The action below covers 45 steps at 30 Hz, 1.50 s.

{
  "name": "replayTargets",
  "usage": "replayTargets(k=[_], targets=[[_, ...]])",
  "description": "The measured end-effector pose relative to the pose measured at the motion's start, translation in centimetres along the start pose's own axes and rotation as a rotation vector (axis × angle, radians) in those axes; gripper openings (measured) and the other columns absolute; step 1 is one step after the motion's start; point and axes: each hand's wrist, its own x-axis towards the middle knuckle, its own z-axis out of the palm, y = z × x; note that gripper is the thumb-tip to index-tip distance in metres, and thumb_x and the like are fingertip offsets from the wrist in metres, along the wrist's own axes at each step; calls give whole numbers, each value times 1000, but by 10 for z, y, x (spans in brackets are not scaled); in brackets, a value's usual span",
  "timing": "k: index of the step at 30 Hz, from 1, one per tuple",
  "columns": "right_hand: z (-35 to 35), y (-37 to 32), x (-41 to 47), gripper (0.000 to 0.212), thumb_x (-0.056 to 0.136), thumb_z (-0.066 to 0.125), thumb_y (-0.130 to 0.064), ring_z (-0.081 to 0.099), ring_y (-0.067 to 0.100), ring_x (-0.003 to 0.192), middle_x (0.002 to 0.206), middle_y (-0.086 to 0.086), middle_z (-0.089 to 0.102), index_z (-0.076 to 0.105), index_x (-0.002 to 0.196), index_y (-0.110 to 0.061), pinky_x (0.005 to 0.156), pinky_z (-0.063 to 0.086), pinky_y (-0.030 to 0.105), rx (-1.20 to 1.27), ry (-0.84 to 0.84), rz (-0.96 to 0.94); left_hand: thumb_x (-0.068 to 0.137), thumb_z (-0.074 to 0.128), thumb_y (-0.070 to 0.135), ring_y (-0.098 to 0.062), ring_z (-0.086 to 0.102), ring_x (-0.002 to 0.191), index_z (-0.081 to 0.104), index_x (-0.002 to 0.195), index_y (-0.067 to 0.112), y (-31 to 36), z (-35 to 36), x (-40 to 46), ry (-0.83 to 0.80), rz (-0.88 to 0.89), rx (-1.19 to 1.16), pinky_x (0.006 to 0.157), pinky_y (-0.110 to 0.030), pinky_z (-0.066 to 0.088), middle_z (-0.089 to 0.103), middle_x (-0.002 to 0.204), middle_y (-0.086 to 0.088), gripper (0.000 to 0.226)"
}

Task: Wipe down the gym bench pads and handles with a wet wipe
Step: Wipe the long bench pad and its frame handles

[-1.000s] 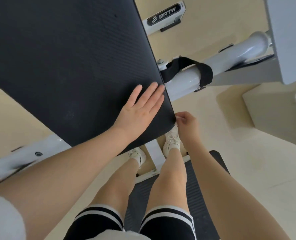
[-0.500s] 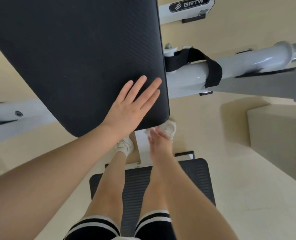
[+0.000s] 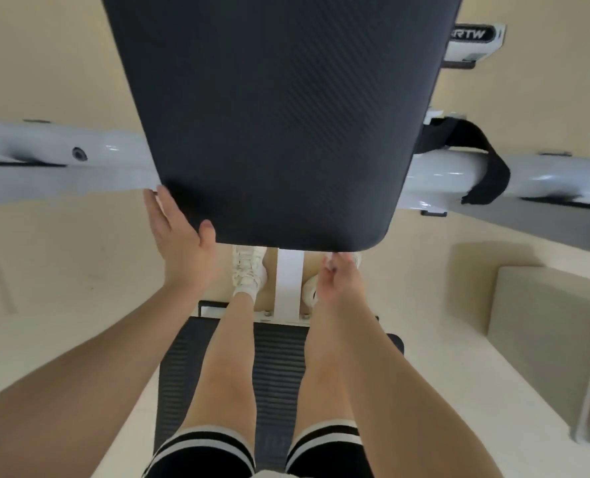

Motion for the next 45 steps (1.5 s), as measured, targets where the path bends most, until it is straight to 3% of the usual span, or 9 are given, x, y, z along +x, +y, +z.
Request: replayTargets(k=[4, 9, 14, 17, 23, 28, 33, 40, 45], targets=[[47, 34, -34, 26, 92, 44, -8, 46, 5, 64, 68, -6, 41, 45, 68, -19, 75, 39, 14, -54, -174, 50, 88, 29, 0, -1, 37, 126, 23, 146, 25, -2, -5, 2, -86, -280, -577, 104, -13, 25, 36, 143, 14, 63], [108, 82, -72, 18, 89, 51, -24, 49, -3, 83, 86, -20, 44, 55, 106, -30, 90, 41, 13, -32, -422, -123, 90, 31, 13, 11, 49, 107, 58, 98, 60, -23, -44, 16, -311, -353, -632, 95, -21, 35, 60, 102, 38, 55], [90, 49, -109, 20, 89, 54, -1, 61, 7, 85, 92, -2, 66, 65, 89, -18, 82, 48, 20, -302, -419, -309, 98, 24, 7, -21, 54, 114, 49, 128, 8, -60, -77, 23, -436, -377, -647, 92, -20, 42, 59, 120, -8, 39], [109, 14, -134, 23, 85, 57, -2, 61, 8, 85, 96, -6, 68, 68, 92, -21, 80, 49, 20, -845, -433, -863, 99, 27, 4, -18, 57, 101, 41, 133, 1, -67, -85, 22, -539, -362, -660, 76, -11, 46, 55, 125, -18, 38], [203, -34, -147, 35, 67, 59, 16, 60, 33, 89, 95, 15, 66, 66, 97, -1, 83, 47, 28, -1785, -241, -2213, 100, 25, 10, -20, 51, 108, 43, 132, 8, -61, -88, 33, -523, -427, -858, 94, -31, 38, 56, 119, -8, 36], [246, -45, -160, 23, 91, 44, -2, 50, 23, 104, 110, 10, 55, 52, 111, -7, 88, 39, 28, -2653, 215, -1946, 100, 21, 16, -15, 54, 106, 46, 131, 14, -71, -76, 33, -470, -400, -927, 94, -29, 39, 56, 119, 0, 40], [214, 37, -124, 31, 89, 46, 2, 58, 24, 98, 113, 10, 60, 57, 116, -7, 76, 48, 31, -2879, -359, -1129, 99, 27, 10, -19, 54, 100, 50, 126, 7, -90, -92, 40, -325, -532, -1007, 85, -28, 42, 57, 111, -4, 36], [208, 26, -185, 18, 87, 57, -5, 57, 13, 88, 97, 4, 63, 63, 102, -14, 74, 45, 16, -1474, -537, -902, 94, 42, 17, -4, 57, 91, 60, 105, 25, -86, -178, 36, -230, -460, -1009, 74, -16, 40, 61, 106, 7, 22], [224, -12, -267, 14, 83, 64, -7, 55, 11, 83, 88, 0, 59, 62, 97, -12, 74, 46, 17, -1240, -645, -964, 92, 51, 29, -18, 63, 87, 55, 107, 7, -2, -227, 33, -231, -276, -1042, 82, -30, 48, 64, 90, -3, 26]])
